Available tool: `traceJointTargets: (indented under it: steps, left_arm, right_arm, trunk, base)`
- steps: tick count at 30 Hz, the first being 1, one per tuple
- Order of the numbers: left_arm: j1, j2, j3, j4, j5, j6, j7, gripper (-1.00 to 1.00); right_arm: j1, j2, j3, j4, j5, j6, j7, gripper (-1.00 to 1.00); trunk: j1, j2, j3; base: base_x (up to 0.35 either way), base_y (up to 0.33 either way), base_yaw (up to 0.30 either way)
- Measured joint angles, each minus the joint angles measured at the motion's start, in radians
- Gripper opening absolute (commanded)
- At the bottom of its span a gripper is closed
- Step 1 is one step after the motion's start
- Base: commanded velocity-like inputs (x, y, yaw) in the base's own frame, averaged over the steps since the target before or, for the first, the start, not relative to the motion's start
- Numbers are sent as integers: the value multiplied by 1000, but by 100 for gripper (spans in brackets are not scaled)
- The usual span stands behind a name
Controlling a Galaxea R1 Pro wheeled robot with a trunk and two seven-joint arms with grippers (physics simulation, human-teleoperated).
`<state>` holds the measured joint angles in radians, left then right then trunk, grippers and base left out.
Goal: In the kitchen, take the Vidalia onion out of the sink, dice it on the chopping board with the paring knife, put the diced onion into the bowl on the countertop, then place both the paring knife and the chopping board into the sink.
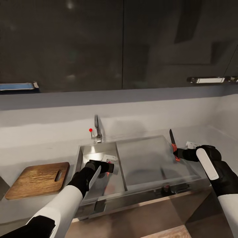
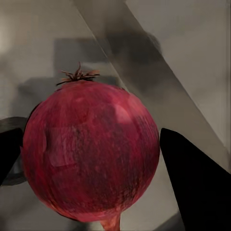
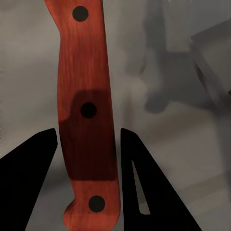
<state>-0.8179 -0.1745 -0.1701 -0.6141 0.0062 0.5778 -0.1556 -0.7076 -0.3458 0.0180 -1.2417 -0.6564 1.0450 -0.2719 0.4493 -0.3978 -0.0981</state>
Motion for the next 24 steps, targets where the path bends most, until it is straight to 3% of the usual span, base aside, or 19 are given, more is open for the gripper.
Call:
traceJointTargets:
  steps: [24]
  left_arm:
    - [1, 0, 0, 1, 0, -4, -1, -100]
  right_arm:
    - [0, 0, 0, 0, 0, 0, 0, -100]
  trunk:
    - [0, 0, 31]
  base:
    - [0, 0, 0]
